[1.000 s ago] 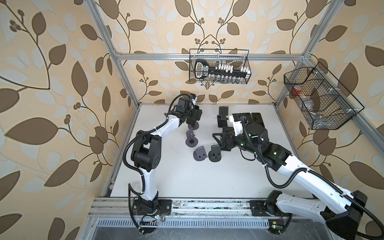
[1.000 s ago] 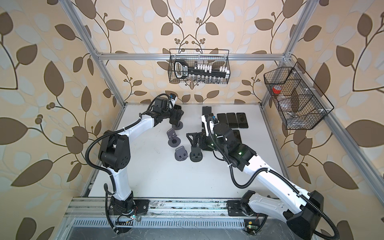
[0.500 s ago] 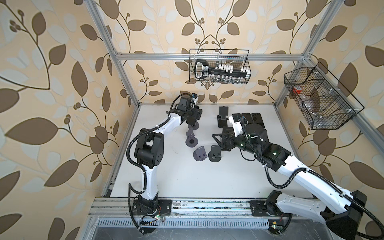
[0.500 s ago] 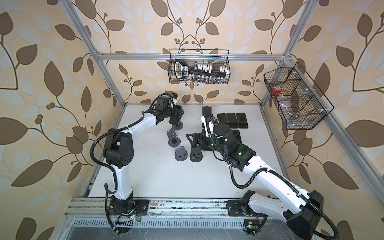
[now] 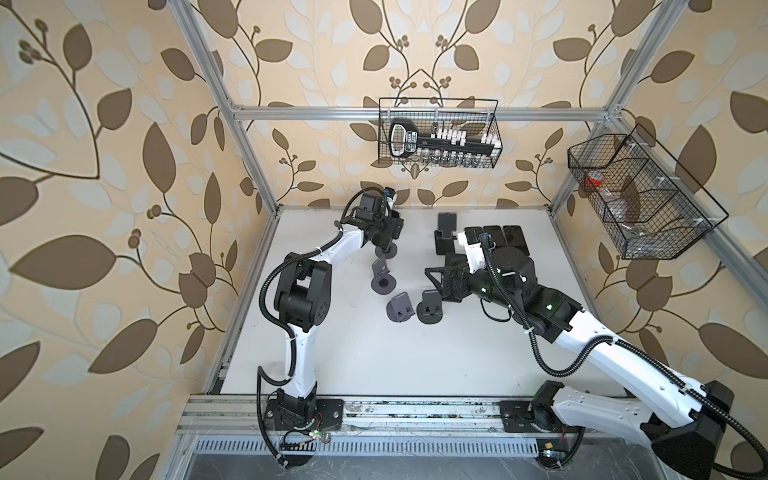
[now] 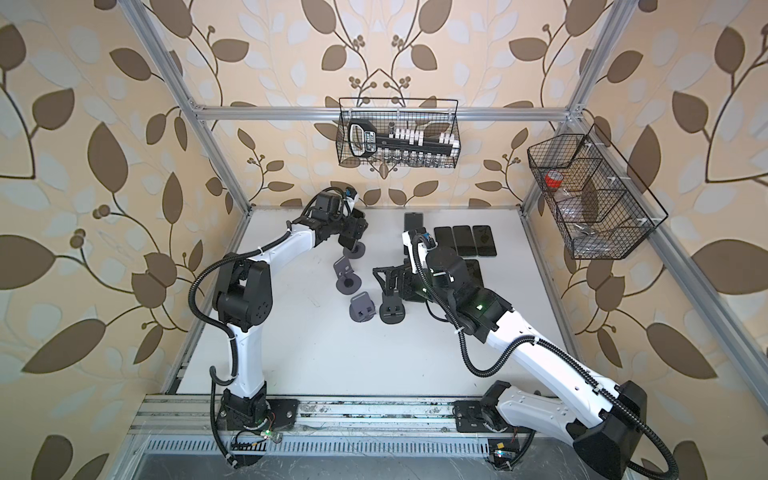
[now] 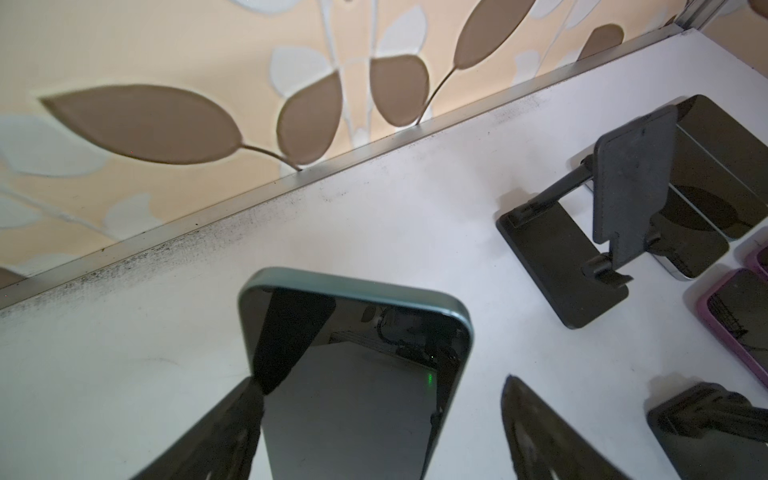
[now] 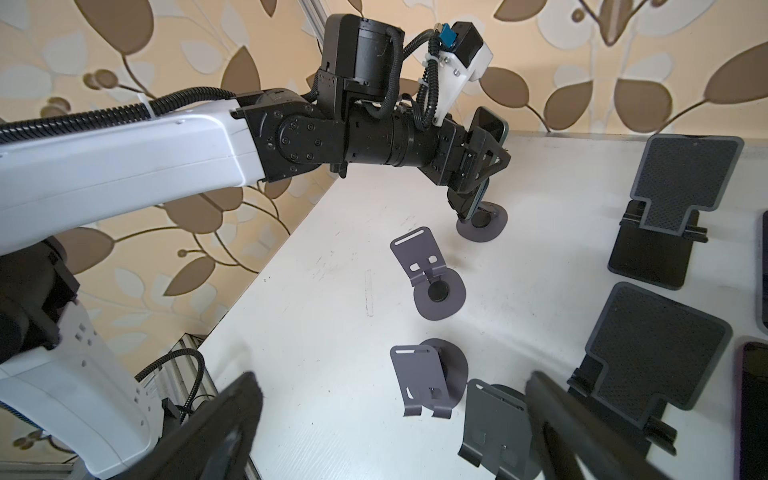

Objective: Remove the phone from the phone stand
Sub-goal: 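Close the left gripper on the top edge of the green-edged phone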

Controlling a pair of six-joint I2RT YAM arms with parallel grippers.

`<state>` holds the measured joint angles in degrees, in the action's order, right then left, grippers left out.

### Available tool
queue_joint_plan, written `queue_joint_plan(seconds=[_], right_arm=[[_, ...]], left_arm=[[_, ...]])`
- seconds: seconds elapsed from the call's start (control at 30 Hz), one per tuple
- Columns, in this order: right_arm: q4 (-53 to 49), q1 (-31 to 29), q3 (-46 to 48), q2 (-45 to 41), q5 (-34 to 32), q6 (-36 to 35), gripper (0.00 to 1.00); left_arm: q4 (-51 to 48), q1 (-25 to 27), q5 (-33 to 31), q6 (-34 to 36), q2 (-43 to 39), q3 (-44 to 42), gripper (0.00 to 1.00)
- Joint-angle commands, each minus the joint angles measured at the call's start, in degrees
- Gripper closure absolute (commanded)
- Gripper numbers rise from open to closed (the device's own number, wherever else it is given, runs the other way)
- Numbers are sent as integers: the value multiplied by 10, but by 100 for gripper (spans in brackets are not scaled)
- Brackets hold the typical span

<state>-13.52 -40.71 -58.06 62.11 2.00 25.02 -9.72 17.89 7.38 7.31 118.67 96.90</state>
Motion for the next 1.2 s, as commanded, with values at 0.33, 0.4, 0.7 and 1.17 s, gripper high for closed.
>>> queue_joint_plan(seconds=[0.33, 0.4, 0.7, 1.17], right_arm=[[-1, 2, -11, 19, 15, -8, 0], [-1, 2, -13, 23, 17, -8, 0], [0, 2, -24, 41, 18, -15, 0], [0, 2, -21, 49, 19, -14, 1]], left_arm=[[31, -23, 32, 36, -33, -11, 9], [33, -31, 37, 36, -34, -12, 8], [31, -63, 136, 31, -17, 3, 8], [46, -63, 188, 32, -11, -2, 8]])
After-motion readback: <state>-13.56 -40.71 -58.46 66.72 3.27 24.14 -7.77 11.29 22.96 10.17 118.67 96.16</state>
